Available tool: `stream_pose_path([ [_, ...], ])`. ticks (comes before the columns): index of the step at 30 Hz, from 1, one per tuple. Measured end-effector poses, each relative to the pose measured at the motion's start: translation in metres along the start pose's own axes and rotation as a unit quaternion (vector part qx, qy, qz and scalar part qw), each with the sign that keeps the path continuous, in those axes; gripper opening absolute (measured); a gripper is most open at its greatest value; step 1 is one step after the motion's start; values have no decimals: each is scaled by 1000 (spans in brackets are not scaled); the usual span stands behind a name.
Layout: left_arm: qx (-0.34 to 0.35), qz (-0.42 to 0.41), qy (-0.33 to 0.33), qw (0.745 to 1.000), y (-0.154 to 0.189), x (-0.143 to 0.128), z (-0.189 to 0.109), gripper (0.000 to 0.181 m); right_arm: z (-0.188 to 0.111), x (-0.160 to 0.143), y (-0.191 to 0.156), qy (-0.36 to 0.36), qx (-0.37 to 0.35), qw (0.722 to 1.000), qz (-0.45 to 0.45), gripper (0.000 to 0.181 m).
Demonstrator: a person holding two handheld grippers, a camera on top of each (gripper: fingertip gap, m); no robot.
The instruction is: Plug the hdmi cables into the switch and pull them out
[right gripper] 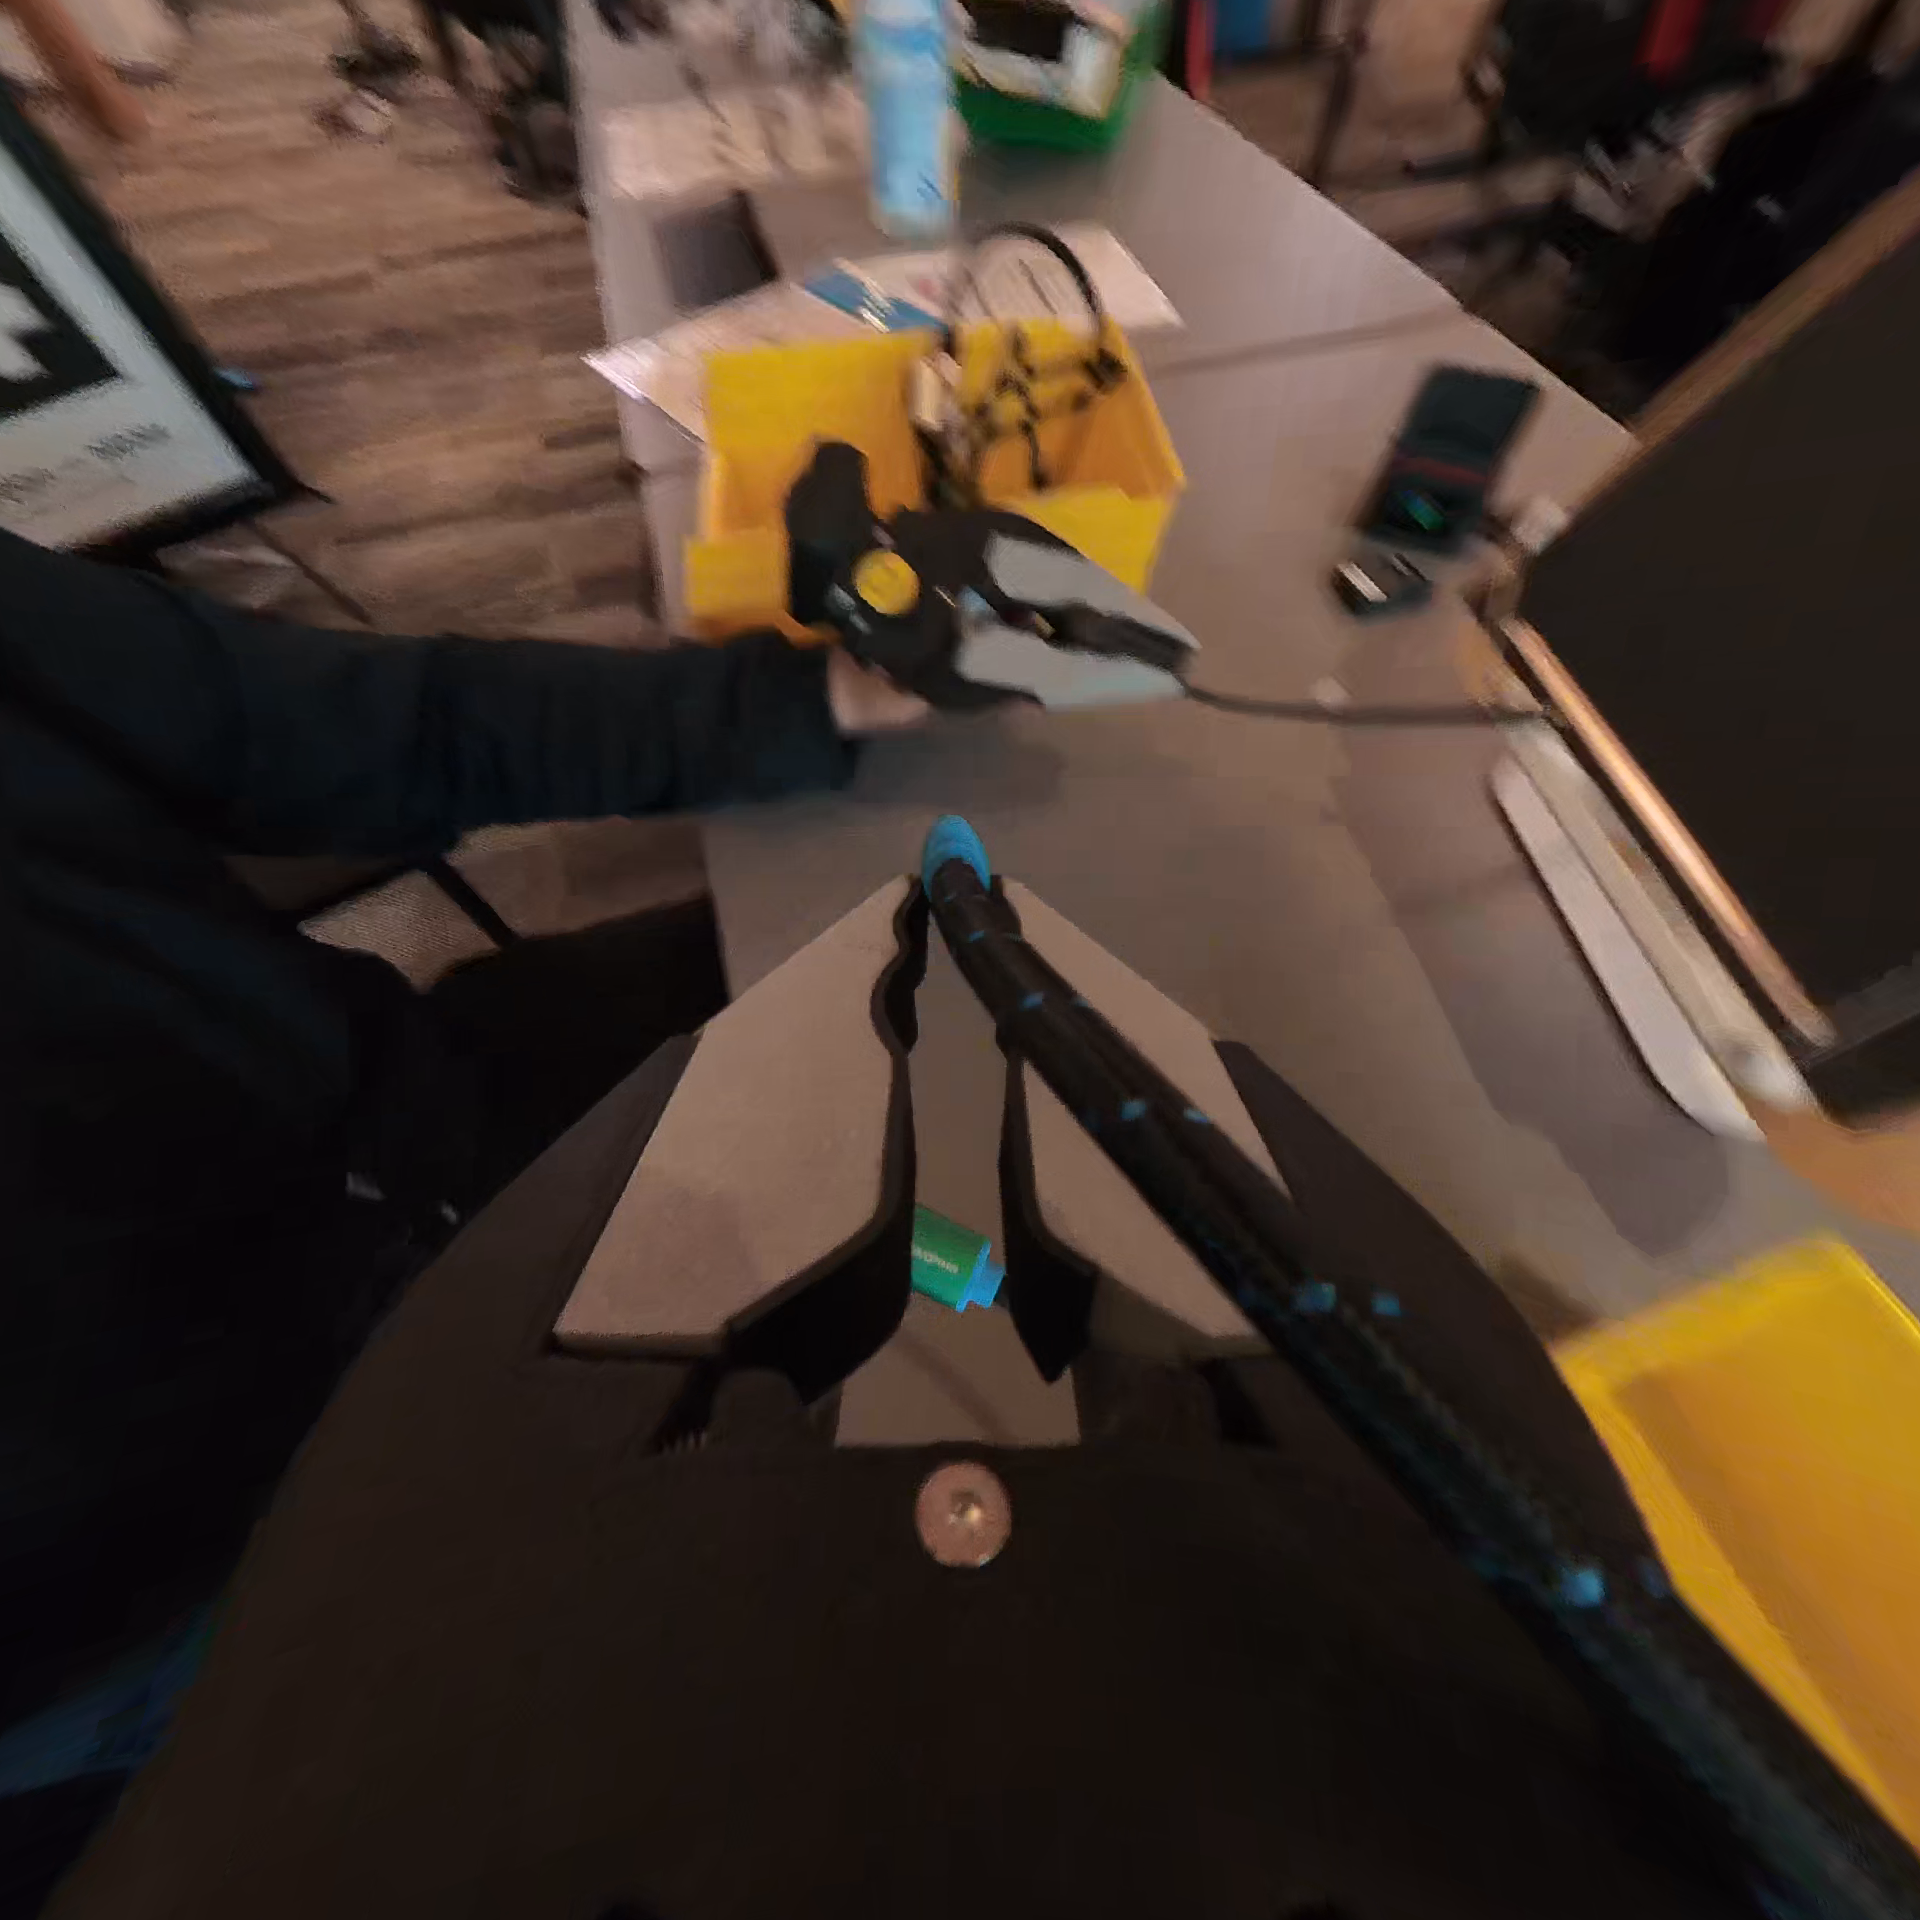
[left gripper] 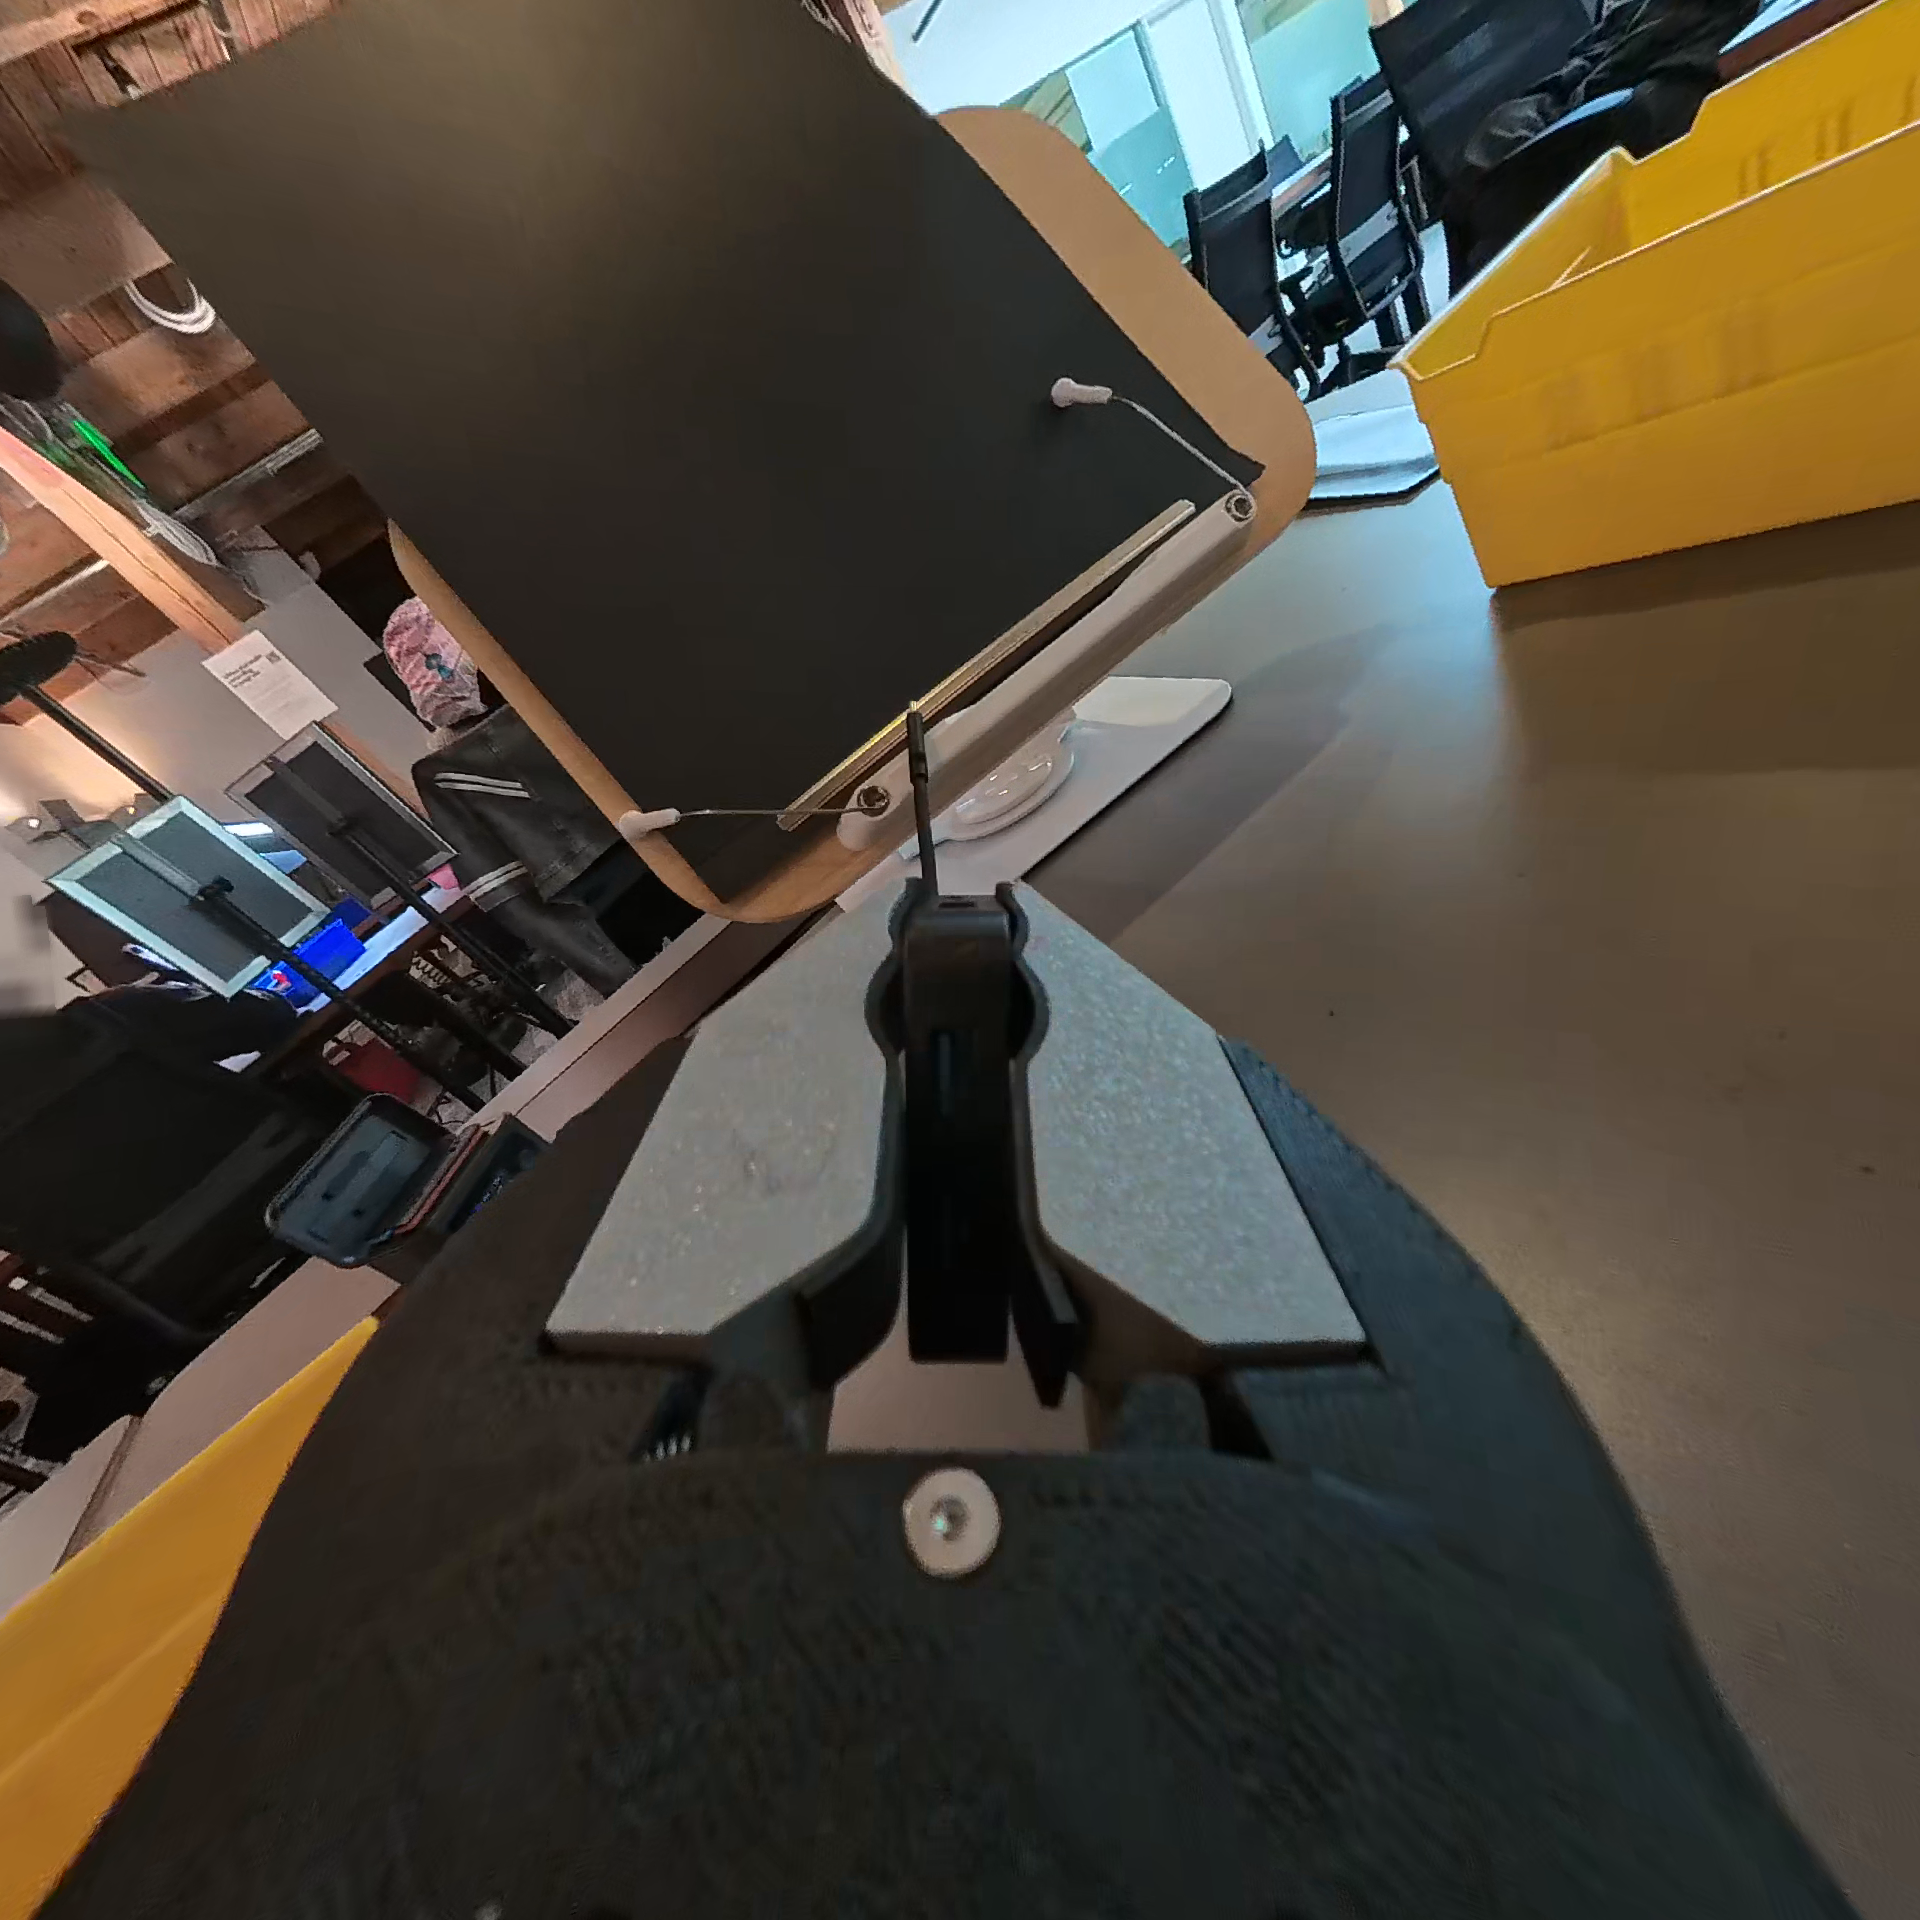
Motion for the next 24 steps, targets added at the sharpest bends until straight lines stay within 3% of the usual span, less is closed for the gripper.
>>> stream_pose_path([
  [6,-3,12,3,1000,3,3,0,11,-60,-63,76,-108,-176,974,95,9],
  [10,-9,16,4,1000,6,4,0,11,-57,-128,117,-195,-192,939,209,8],
  [14,-25,14,2,1000,10,2,1,11,-58,-189,128,-320,-205,882,280,10],
  [16,-48,10,15,999,16,6,1,11,-65,-192,125,-338,-219,874,271,9],
  [20,-120,-6,74,990,33,24,-4,11,-81,-168,106,-320,-245,883,240,21],
  [24,-225,-76,151,959,50,46,-15,11,-55,-118,59,-227,-195,943,148,22],
])
Point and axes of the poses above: each gripper's, where its closed fingertips meet, z out along the fingers, x out of its top, y = z × x across the jaws, the point moved 4 cm from there along -z, back along the fingers, and after that the axes turned 13 degrees about z, right-handed, at the moved point
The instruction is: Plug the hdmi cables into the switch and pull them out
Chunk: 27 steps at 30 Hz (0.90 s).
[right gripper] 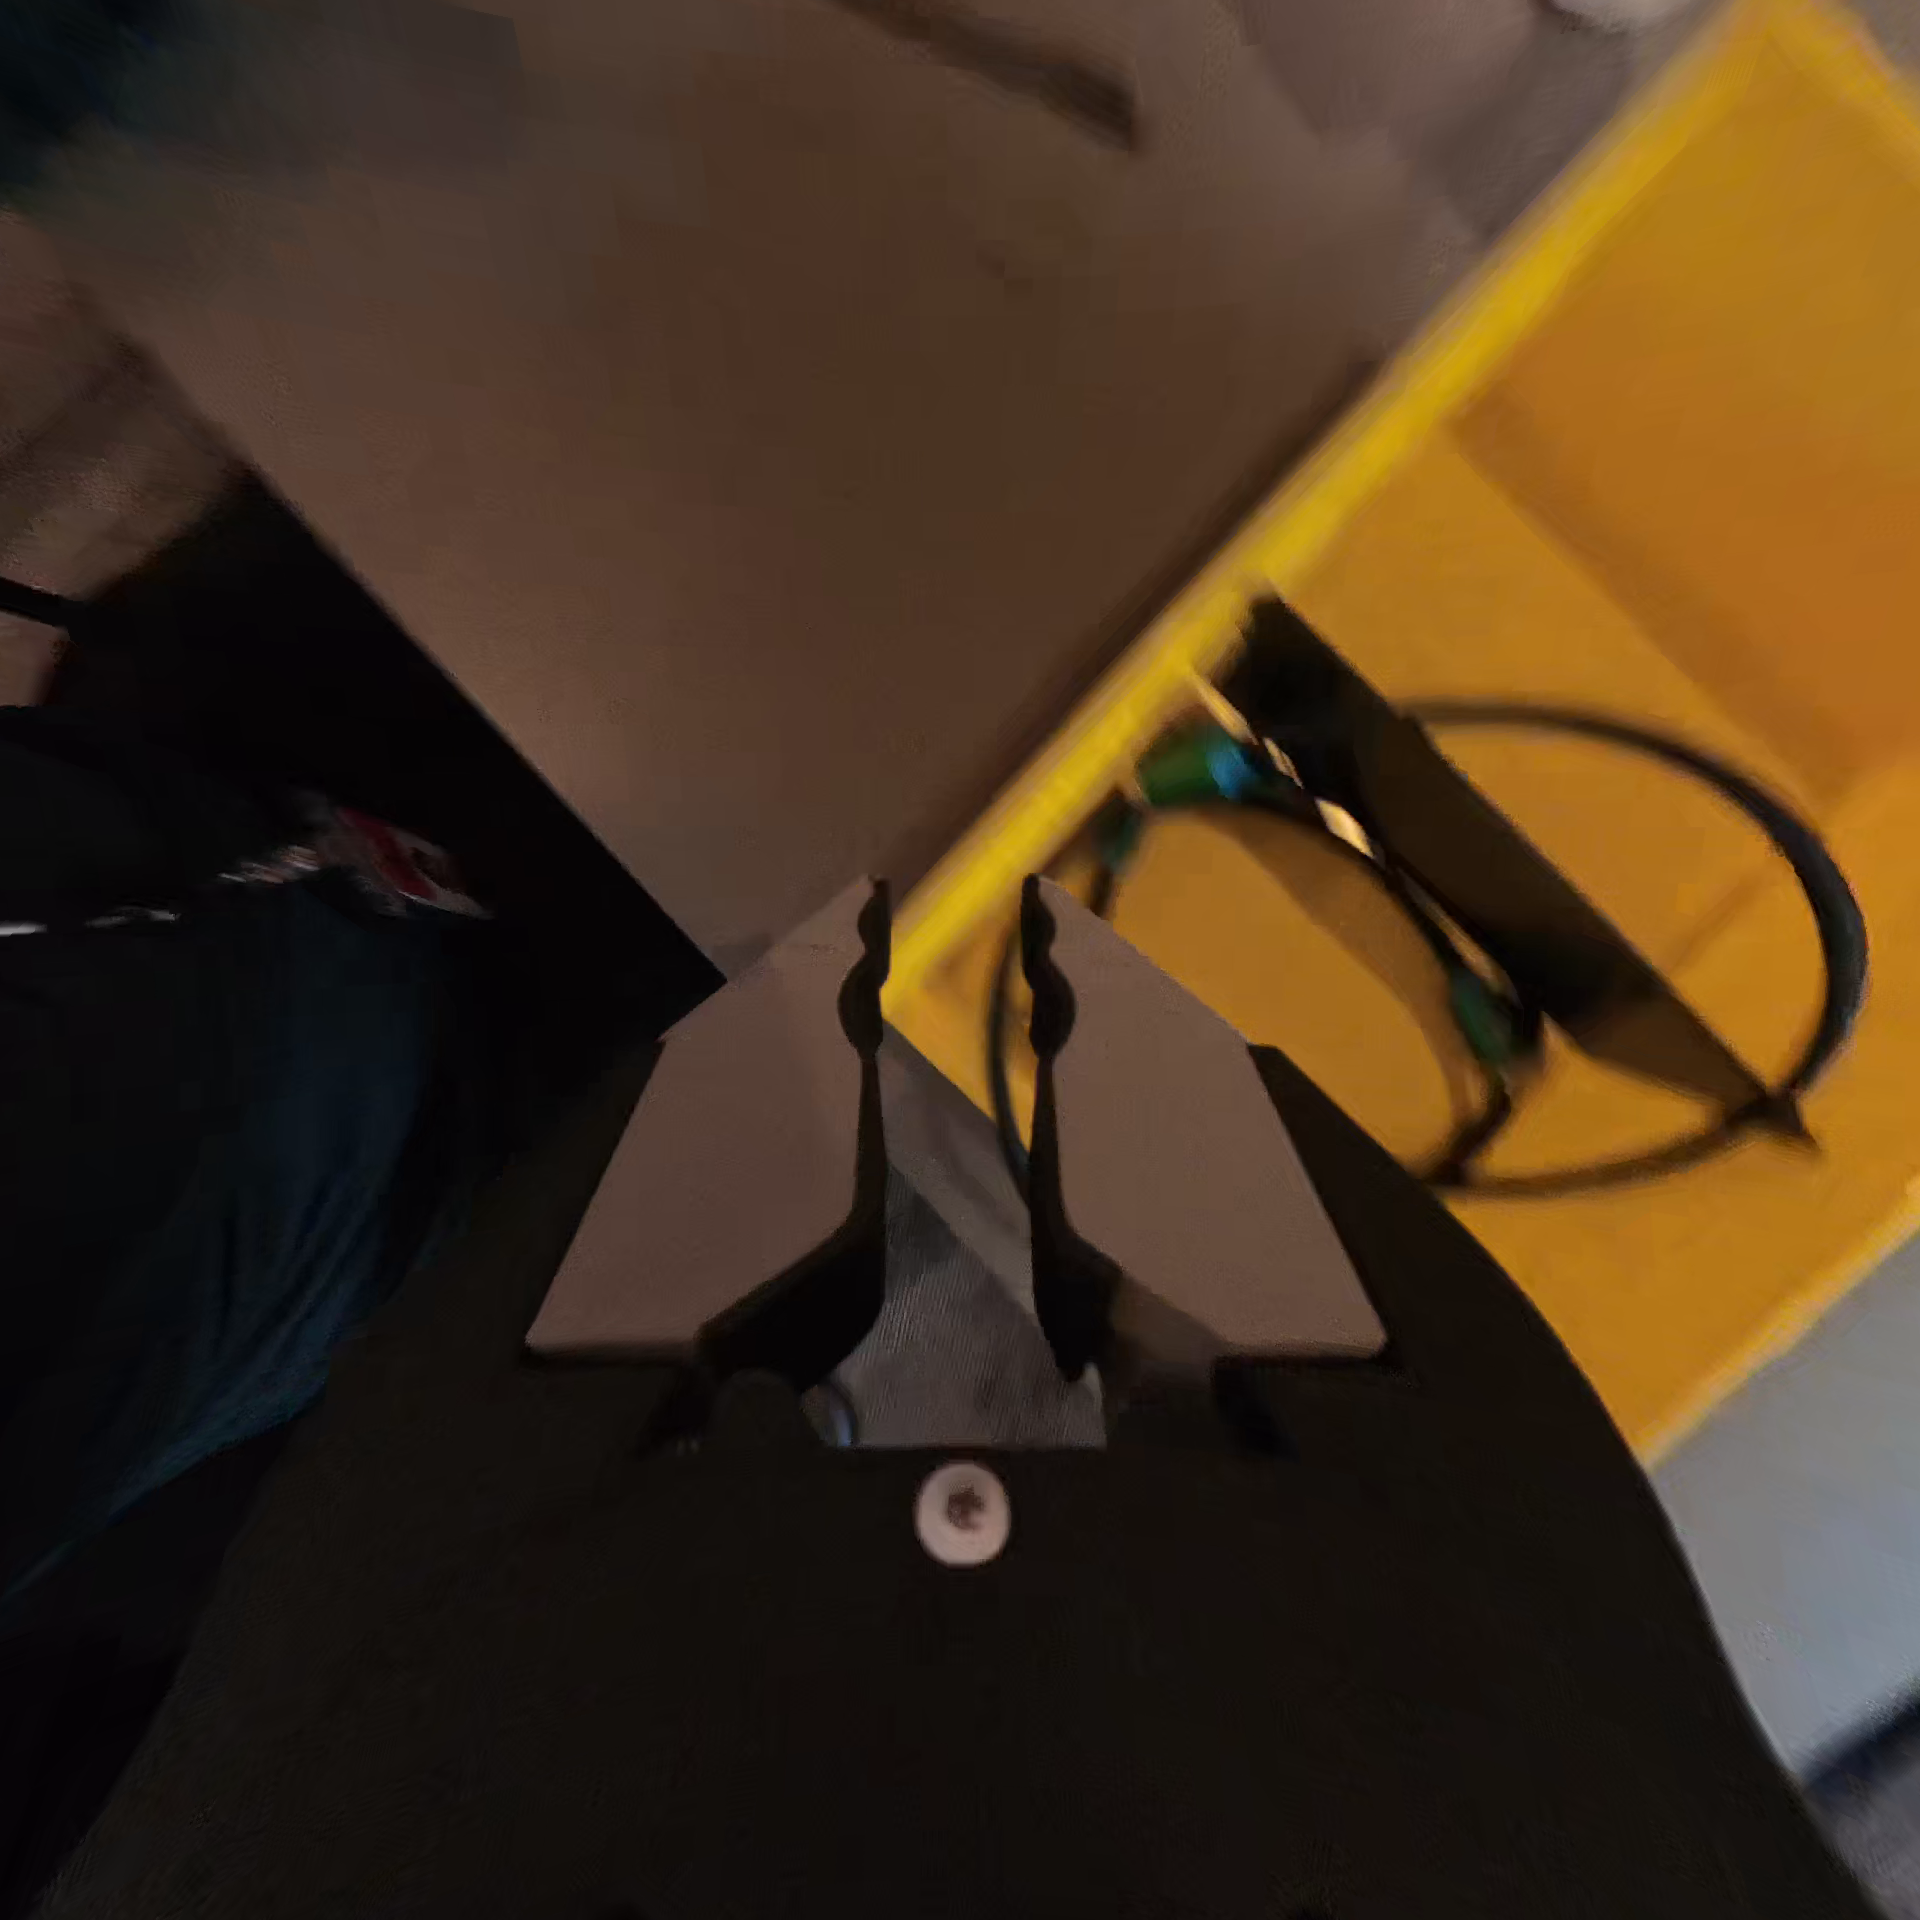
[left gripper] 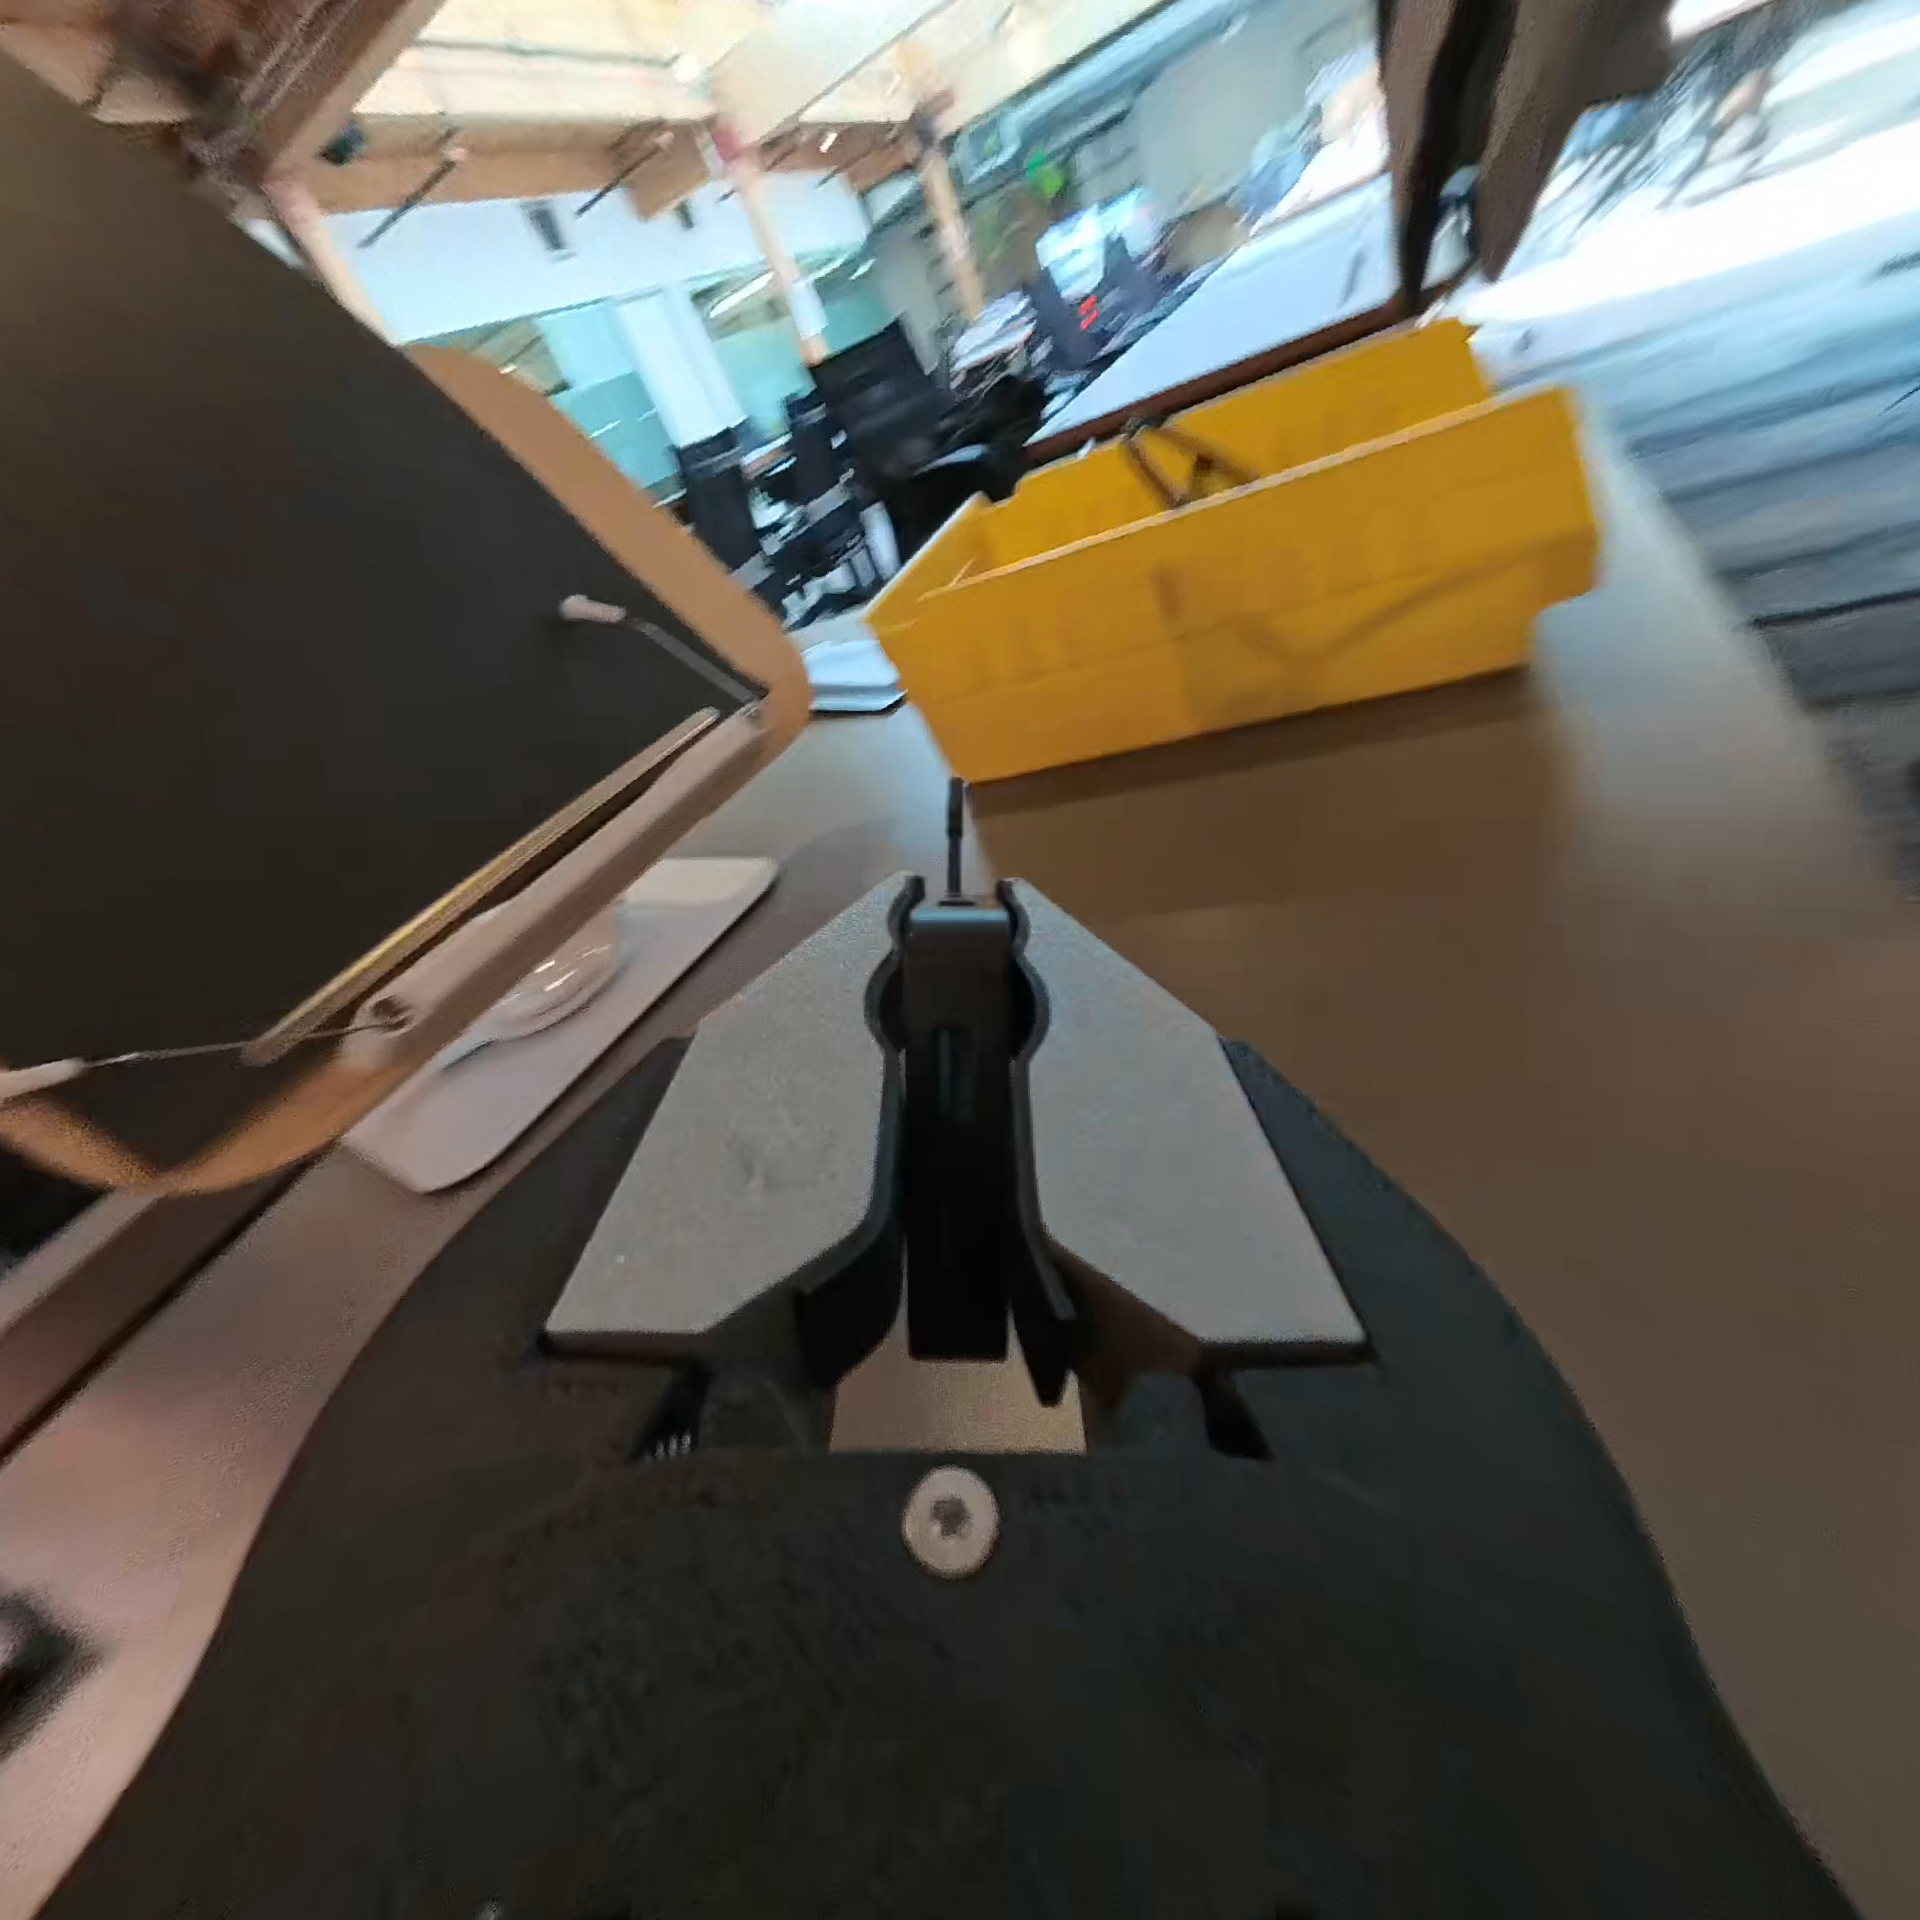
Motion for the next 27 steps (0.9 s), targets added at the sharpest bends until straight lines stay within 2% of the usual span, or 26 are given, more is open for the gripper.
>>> stream_pose_path([
  [4,-87,-62,68,992,14,15,-5,11,11,44,-93,125,122,978,-113,33],
  [6,-118,-73,87,986,21,21,-7,11,28,64,-122,170,137,966,-141,32],
  [9,-136,-99,118,979,22,28,-9,11,73,84,-142,173,130,964,-153,36],
  [11,-153,-120,143,970,22,33,-13,11,106,90,-149,153,134,967,-153,45],
  [13,-173,-135,162,962,24,37,-17,11,135,98,-147,147,108,970,-159,50],
  [14,-179,-139,166,960,24,38,-17,11,146,103,-149,154,103,969,-163,50],
  [16,-173,-135,163,962,25,38,-15,12,162,105,-162,157,145,962,-168,42],
  [19,-177,-133,154,963,28,36,-13,12,167,114,-169,201,172,951,-158,33],
  [21,-182,-130,156,962,30,37,-12,12,166,117,-164,227,163,948,-153,13],
  [23,-190,-131,151,961,33,37,-11,12,166,114,-162,217,168,949,-153,12],
  [25,-183,-140,128,965,33,32,-7,15,166,110,-151,197,125,959,-162,12],
  [27,-150,-149,123,970,26,28,-6,25,152,109,-137,200,72,962,-174,12],
])
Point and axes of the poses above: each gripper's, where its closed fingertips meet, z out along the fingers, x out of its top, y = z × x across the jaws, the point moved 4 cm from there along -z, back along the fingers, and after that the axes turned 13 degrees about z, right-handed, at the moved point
